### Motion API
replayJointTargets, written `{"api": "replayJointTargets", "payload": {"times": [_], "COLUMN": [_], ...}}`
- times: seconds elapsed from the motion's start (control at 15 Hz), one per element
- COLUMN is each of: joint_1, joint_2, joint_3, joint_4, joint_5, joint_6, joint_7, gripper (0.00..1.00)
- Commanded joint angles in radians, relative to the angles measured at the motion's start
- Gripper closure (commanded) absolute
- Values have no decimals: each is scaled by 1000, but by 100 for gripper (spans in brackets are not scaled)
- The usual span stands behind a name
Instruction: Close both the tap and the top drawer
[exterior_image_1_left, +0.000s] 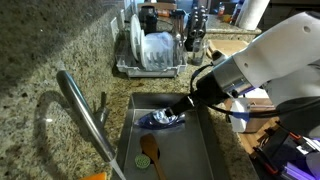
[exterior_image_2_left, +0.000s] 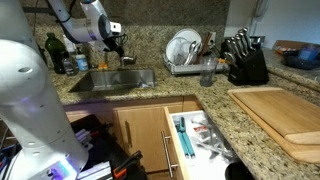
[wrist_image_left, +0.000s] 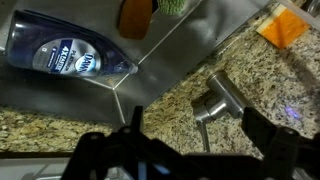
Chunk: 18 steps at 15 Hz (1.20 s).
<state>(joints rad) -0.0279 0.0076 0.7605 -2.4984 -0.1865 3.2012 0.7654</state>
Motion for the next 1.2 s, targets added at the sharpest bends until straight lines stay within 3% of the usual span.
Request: {"api": "replayJointTargets", "payload": {"times": [0.0,0.2,0.33,0.4,0.6,0.67,0.8,1.07,1.13], "joint_1": [-9,-39,-35,99,187,129,171,168,167], "joint_2": [-25,-12,-3,12,29,3,6,-15,28], "joint_3": [-14,-61,-76,-169,-236,-187,-218,-243,-253], "joint_4": [-13,6,34,41,54,40,40,26,46], "joint_5": [-22,-153,-180,-13,97,43,78,85,92], "joint_6": [-17,59,111,130,108,114,114,108,118], "joint_7": [8,30,-1,-138,-255,-177,-216,-236,-247], "gripper": [0,0,0,0,0,0,0,0,0]}}
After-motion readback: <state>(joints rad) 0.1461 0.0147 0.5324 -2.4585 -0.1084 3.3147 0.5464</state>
